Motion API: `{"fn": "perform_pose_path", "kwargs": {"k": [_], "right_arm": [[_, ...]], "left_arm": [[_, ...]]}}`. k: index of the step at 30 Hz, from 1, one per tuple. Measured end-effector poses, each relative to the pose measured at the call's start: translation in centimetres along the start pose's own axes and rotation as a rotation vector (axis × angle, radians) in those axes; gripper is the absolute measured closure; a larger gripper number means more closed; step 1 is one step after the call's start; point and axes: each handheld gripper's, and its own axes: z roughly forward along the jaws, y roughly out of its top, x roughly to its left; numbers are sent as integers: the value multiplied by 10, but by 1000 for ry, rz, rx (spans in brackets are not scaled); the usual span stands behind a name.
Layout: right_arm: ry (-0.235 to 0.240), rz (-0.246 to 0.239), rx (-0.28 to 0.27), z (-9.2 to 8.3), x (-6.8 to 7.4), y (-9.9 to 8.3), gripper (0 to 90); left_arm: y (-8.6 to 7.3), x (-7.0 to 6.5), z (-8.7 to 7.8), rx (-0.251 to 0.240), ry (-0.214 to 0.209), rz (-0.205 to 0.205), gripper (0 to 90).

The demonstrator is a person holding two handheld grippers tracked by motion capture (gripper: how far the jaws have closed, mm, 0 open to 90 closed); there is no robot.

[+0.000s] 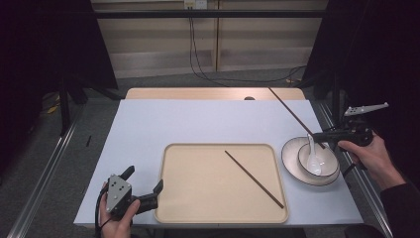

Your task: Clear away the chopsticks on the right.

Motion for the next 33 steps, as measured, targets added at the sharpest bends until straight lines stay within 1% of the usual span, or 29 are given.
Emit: {"fn": "perform_pose_path", "kwargs": {"k": [1, 3, 5, 6, 9, 11, 12, 13, 14, 15, 17, 18, 19, 20, 21, 22, 24, 27, 29, 30, 31, 33], "right_arm": [[7, -4, 1, 1, 4, 0, 842], [24, -9, 2, 4, 12, -2, 842], [28, -31, 21, 7, 21, -5, 842], [39, -31, 22, 9, 23, -6, 842], [54, -32, 39, 15, 35, -11, 842], [57, -18, 43, 17, 41, -14, 842], [62, -15, 39, 19, 43, -16, 842], [58, 1, 39, 19, 45, -18, 842], [72, 11, 36, 20, 47, -20, 842], [82, 15, 29, 21, 49, -22, 842], [82, 6, 36, 23, 54, -26, 842], [93, -21, 40, 25, 57, -28, 842], [90, -30, 54, 27, 61, -30, 842], [91, -25, 66, 29, 65, -33, 842], [102, -28, 64, 31, 68, -35, 842], [114, -29, 67, 32, 71, -38, 842], [123, -11, 62, 35, 76, -42, 842], [131, 3, 59, 39, 81, -48, 842], [135, 26, 65, 41, 86, -51, 842], [140, 27, 72, 43, 88, -53, 842], [146, 33, 74, 44, 90, -54, 842], [155, 55, 78, 46, 95, -57, 842]], "left_arm": [[0, 1, 0, 3, -9, 6, 15], [0, 1, 0, 2, -6, 1, 15], [0, 1, 0, 3, -14, 7, 15], [0, 0, 0, 3, -2, 4, 15], [0, 0, 0, 4, -6, 1, 15], [0, 1, -1, 5, -12, 8, 16], [0, 1, 0, 3, -11, 4, 16], [0, 1, 0, 1, -20, 2, 15], [0, 1, 0, 0, -14, -3, 15], [0, 1, -1, 0, -7, 3, 15], [0, 1, -1, 1, -2, 1, 15], [0, 1, 0, 2, -3, 1, 15], [0, 1, 0, 2, -6, 1, 15], [0, 1, 0, -2, -14, 1, 15], [0, 1, 0, -1, -14, -2, 15], [0, 1, 0, 1, -5, 1, 15], [0, 1, 0, 1, -6, -1, 15], [0, 1, -1, -2, -9, 1, 15], [0, 1, -1, -10, -1, -10, 15], [0, 1, -1, -10, -2, -13, 15], [0, 2, -1, -9, 5, -11, 15], [0, 2, -1, -14, -2, -8, 15]]}}
